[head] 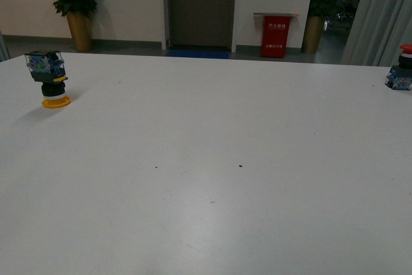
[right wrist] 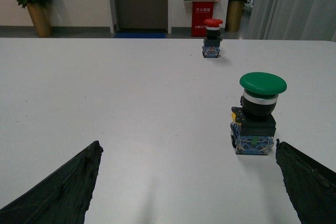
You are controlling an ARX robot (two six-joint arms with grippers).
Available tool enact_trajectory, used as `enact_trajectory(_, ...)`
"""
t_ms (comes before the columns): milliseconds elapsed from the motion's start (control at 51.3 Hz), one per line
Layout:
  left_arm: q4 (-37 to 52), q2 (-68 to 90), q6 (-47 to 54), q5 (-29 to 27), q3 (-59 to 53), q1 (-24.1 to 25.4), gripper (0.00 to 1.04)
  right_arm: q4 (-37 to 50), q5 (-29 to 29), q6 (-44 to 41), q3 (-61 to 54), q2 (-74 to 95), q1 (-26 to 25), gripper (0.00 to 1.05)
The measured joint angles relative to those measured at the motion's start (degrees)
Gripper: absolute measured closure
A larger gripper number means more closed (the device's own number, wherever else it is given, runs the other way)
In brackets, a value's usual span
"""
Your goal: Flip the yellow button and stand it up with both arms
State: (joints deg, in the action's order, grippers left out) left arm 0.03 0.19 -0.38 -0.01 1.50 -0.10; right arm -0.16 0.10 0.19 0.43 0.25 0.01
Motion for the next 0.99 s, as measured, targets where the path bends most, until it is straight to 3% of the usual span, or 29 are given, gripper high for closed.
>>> enact_trajectory(78, 0.4, 0.2, -0.5, -2.6, 0.0, -1.0, 0.07, 0.0, 0.0, 0.0, 0.0, 0.0, 0.0, 0.07)
enact_trajectory(175, 5.4, 1.9, -1.1, -16.4, 0.1, -6.3, 0.07, 0.0, 0.0, 0.0, 0.0, 0.0, 0.0, 0.07)
enact_trajectory(214, 7.5, 2.6, -0.4, -19.3, 0.1, -8.1, 0.07, 0.0, 0.0, 0.0, 0.0, 0.0, 0.0, 0.07)
enact_trajectory(292, 12.1, 4.5, 1.7, -21.6, 0.3, -11.4, 0.07, 0.0, 0.0, 0.0, 0.0, 0.0, 0.0, 0.07)
enact_trajectory(370, 12.8, 5.9, 2.2, -21.0, 1.2, -11.7, 0.07, 0.0, 0.0, 0.0, 0.0, 0.0, 0.0, 0.07)
enact_trajectory(526, 13.2, 10.8, 1.3, -17.0, 3.8, -8.5, 0.07, 0.0, 0.0, 0.0, 0.0, 0.0, 0.0, 0.07)
enact_trajectory(604, 12.5, 13.3, 1.1, -12.3, 5.5, -5.7, 0.07, 0.0, 0.0, 0.0, 0.0, 0.0, 0.0, 0.07)
enact_trajectory(818, 17.6, 25.5, 3.2, 6.6, 11.9, 11.6, 0.07, 0.0, 0.0, 0.0, 0.0, 0.0, 0.0, 0.07)
enact_trajectory(993, 22.7, 37.5, 3.1, 11.6, 19.1, 22.1, 0.07, 0.0, 0.0, 0.0, 0.0, 0.0, 0.0, 0.07)
